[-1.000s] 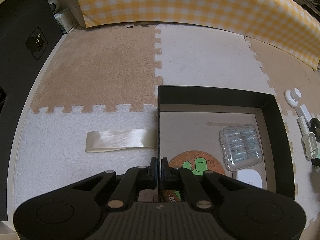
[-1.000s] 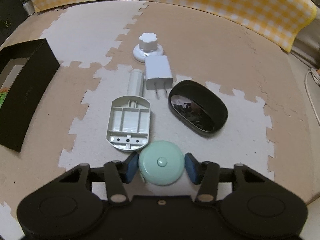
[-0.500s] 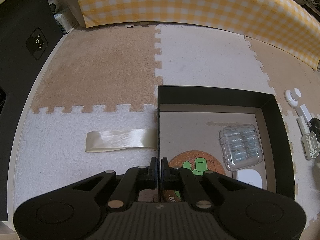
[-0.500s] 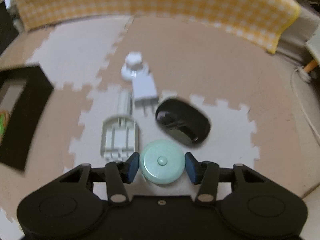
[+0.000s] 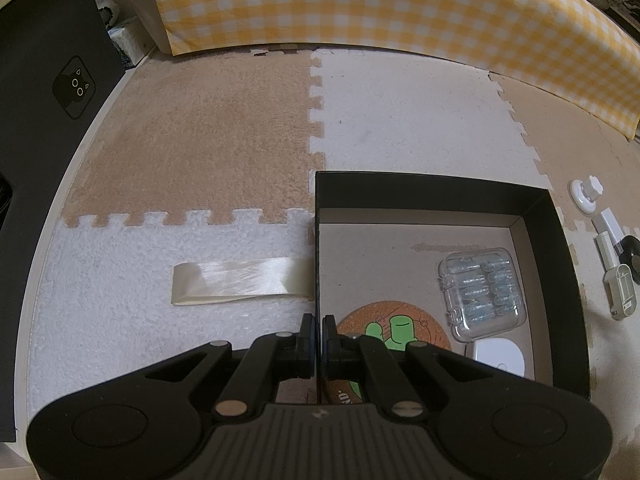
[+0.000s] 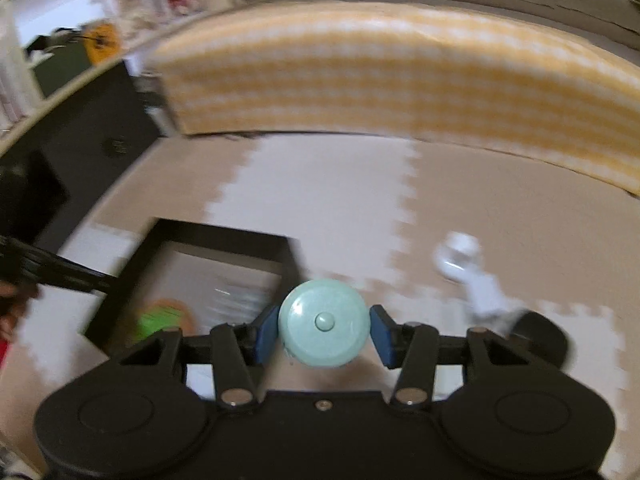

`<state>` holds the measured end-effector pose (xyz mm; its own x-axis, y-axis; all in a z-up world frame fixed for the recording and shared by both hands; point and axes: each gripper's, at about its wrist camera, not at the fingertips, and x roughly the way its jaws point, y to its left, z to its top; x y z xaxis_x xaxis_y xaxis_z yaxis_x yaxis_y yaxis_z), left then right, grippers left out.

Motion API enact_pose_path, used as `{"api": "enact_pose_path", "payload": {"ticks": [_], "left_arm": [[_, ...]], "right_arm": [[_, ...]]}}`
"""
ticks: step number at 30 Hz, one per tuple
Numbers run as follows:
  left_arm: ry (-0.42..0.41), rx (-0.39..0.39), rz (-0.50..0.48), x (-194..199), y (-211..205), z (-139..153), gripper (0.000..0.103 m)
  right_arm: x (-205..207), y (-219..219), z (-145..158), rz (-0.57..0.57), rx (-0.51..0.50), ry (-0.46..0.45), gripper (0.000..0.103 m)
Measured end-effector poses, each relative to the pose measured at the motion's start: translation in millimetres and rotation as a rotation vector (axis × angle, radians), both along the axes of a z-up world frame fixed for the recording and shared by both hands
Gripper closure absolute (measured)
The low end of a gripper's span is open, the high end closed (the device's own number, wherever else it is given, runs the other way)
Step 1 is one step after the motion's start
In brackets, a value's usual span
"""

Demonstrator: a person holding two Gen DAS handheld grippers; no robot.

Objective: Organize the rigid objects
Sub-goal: 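Carry the mint-green tape measure into the black box and open the right tool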

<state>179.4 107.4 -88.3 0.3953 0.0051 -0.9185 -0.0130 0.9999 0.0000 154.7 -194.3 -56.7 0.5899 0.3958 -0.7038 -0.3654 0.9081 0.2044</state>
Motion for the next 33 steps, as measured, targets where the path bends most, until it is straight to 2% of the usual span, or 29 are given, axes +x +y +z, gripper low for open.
{"api": "enact_pose_path", "payload": {"ticks": [7,12,15,22,29,33], "left_arm": [[-0.001,-0.005,0.003,-0.4,-0.1,-0.6,0.1],[-0.002,-0.006,0.003,-0.4,0.0,-0.9,0.1],[0.0,-0.015,0.009,0.1,1.0,-0.7,0.1],[-0.003,-0.008,0.007,-0.4,-1.1,-0.9,0.1],[-0.003,-0.013,0.01,-0.5,-0.2,-0.8,0.1],[-0.003,-0.012,0.01,-0.6,-0.1,-0.6,0.1]], "right_arm": [[19.5,77.6,-1.2,0.079,0.046,0.015,0.052],[38.6,117.7,-24.4,0.048,0.076,0.094,0.053],[42.8,137.1,-42.0,0.047,0.038,0.124,0.053],[60.0,155.9,-66.1,-0.046,0.111,0.222,0.053],[69.0,167.4,-71.9,-0.066,0.111,0.225,0.052],[69.4,170.1,-73.8,-0.065,0.1,0.225,0.048]]}}
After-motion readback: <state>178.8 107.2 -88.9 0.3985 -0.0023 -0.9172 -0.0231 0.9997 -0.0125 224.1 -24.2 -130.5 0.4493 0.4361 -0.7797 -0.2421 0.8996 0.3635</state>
